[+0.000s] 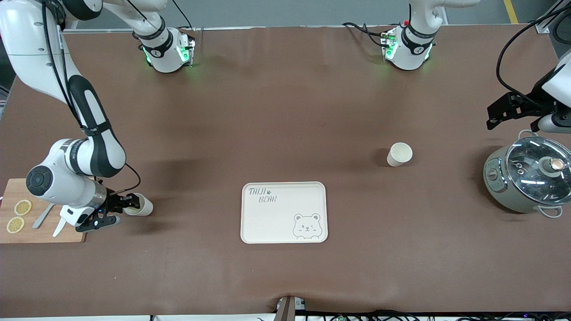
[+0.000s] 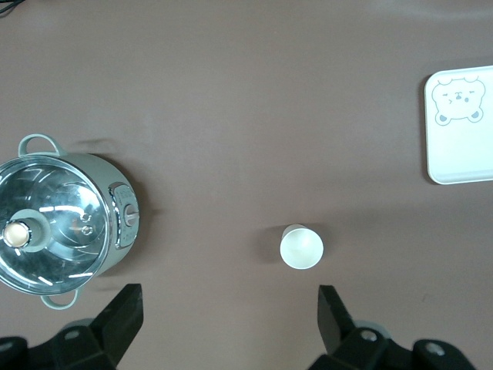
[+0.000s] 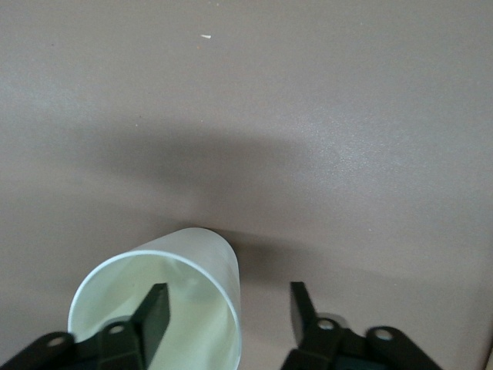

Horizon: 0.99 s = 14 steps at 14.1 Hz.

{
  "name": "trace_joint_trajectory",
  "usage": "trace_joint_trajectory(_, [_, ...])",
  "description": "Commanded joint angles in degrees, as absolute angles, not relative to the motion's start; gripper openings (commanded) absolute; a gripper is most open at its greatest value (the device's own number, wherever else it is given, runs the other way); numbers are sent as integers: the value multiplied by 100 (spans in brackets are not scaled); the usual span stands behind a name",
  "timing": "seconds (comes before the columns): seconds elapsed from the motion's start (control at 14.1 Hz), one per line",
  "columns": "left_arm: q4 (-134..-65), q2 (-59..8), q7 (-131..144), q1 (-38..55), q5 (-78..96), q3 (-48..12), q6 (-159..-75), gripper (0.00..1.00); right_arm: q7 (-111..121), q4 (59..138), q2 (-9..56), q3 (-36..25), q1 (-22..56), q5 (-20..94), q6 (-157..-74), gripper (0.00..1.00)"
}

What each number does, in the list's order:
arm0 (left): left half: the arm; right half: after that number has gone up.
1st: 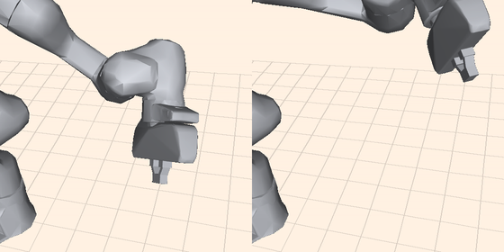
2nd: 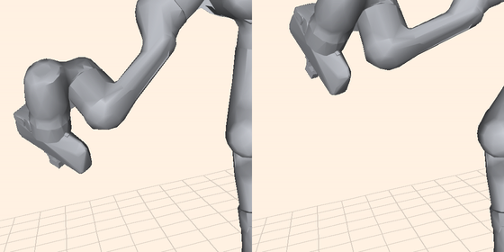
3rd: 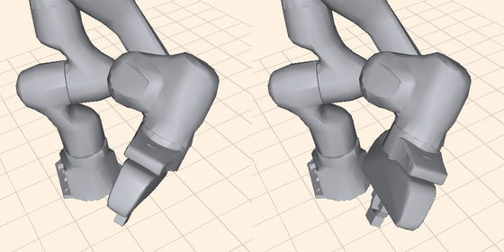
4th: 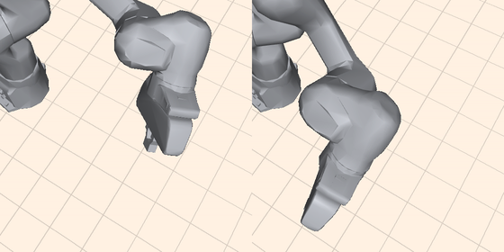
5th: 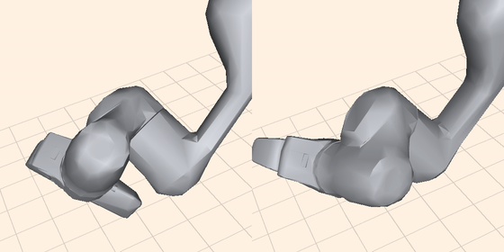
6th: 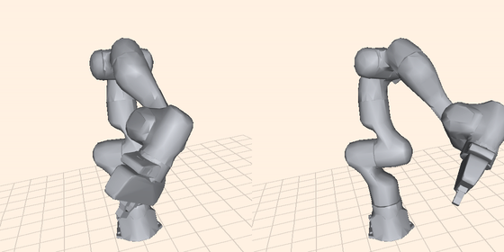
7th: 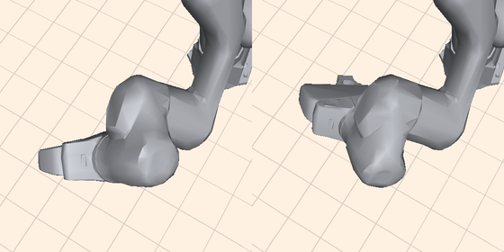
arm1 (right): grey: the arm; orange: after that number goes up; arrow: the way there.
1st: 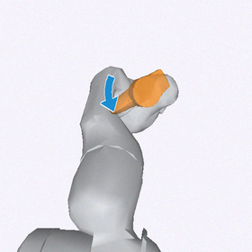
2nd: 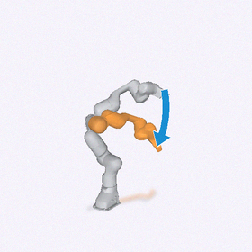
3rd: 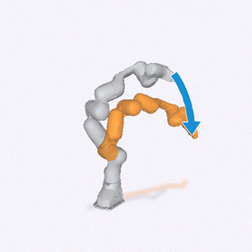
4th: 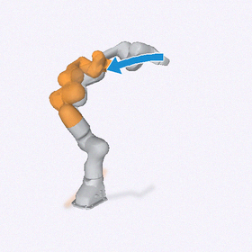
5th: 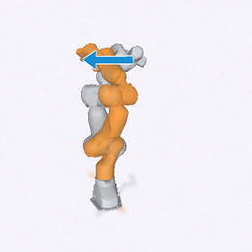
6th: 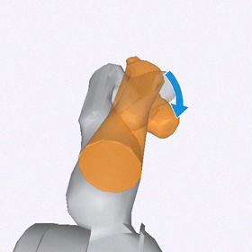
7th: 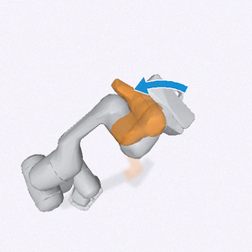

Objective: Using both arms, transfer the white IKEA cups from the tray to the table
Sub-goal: 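Lower the right cup beside the cutting board while the left gripper rises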

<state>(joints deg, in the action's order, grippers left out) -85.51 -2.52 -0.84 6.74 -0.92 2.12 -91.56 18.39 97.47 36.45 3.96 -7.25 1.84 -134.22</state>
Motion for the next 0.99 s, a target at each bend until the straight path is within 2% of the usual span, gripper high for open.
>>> trace_joint_trajectory(0.0, [-8367, -369, -123, 597, -176, 105, -9026, 100, 1916, 9677, 3683, 475, -800, 264, -13430, 100])
trace_joint_trajectory(0.21, [-8402, -369, -498, 519, -167, 123, -9035, 100, 1872, 9598, 3578, 492, -747, 264, -13325, 100])
trace_joint_trajectory(0.43, [-8402, -465, -932, 387, -70, 114, -9236, 100, 1732, 9467, 3104, 492, -589, 264, -12554, 100])
trace_joint_trajectory(0.71, [-8402, -475, -905, 474, -79, 88, -9299, 100, 1099, 9351, 2252, 483, -431, 193, -11358, 100])
trace_joint_trajectory(0.92, [-8385, -431, -835, 475, -70, 62, -9290, 100, 1090, 9352, 1331, 475, -439, 193, -10462, 100])
